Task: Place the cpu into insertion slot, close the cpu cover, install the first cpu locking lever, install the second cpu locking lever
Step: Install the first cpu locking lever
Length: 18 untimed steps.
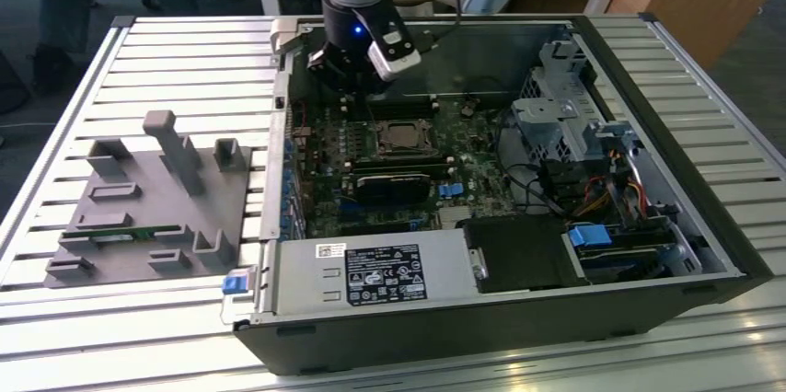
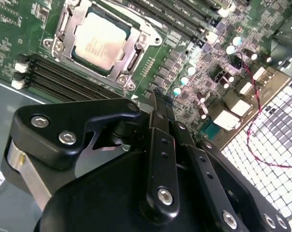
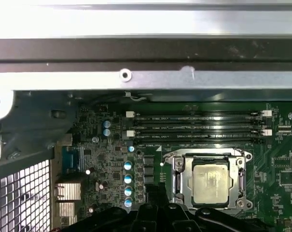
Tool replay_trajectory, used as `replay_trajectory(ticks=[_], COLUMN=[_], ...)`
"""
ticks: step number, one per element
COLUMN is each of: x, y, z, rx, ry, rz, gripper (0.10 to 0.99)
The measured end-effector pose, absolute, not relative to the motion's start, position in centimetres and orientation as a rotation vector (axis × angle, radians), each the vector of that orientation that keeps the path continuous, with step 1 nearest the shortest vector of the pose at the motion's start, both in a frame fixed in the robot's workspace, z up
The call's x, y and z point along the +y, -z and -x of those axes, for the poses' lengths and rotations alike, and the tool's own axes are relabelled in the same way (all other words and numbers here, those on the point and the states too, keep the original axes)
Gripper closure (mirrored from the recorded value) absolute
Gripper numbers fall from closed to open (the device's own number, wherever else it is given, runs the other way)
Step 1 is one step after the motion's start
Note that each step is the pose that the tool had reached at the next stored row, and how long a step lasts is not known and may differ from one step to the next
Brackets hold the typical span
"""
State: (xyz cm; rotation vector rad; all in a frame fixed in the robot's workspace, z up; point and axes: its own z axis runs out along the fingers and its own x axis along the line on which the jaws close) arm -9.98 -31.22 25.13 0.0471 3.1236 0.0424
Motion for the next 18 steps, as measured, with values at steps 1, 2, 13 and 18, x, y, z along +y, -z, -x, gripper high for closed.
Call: replay_trajectory(ticks=[1, 2, 13, 18], x=[-31.0, -30.8, -29.2, -28.8], y=[-25.1, -25.1, -25.1, -25.1], z=[10.0, 10.1, 10.5, 10.5], rx=[3.124, 3.124, 3.123, 3.124], ry=[-0.042, -0.042, -0.043, -0.042], rz=[-0.047, -0.047, -0.047, -0.046], gripper=[0.980, 0.980, 0.980, 0.980])
